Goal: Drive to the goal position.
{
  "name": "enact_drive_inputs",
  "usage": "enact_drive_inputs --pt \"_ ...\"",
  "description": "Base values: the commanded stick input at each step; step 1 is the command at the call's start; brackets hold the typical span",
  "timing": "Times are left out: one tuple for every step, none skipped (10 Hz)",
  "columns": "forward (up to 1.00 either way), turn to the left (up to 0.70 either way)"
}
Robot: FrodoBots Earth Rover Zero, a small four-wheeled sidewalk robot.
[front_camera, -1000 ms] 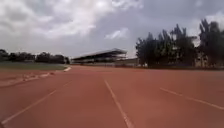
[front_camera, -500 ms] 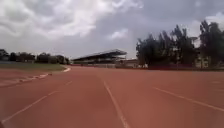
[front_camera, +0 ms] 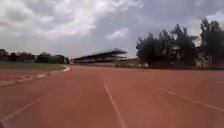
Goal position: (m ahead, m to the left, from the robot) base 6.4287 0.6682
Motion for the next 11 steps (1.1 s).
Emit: enact_drive_inputs --pt "0.45 0.0" --pt "0.45 0.0" --pt "0.45 0.0" --pt "0.45 0.0" --pt "0.45 0.0" --pt "0.45 0.0" --pt "0.45 0.0" --pt "0.45 0.0" --pt "0.45 0.0" --pt "0.45 0.0" --pt "0.45 0.0"
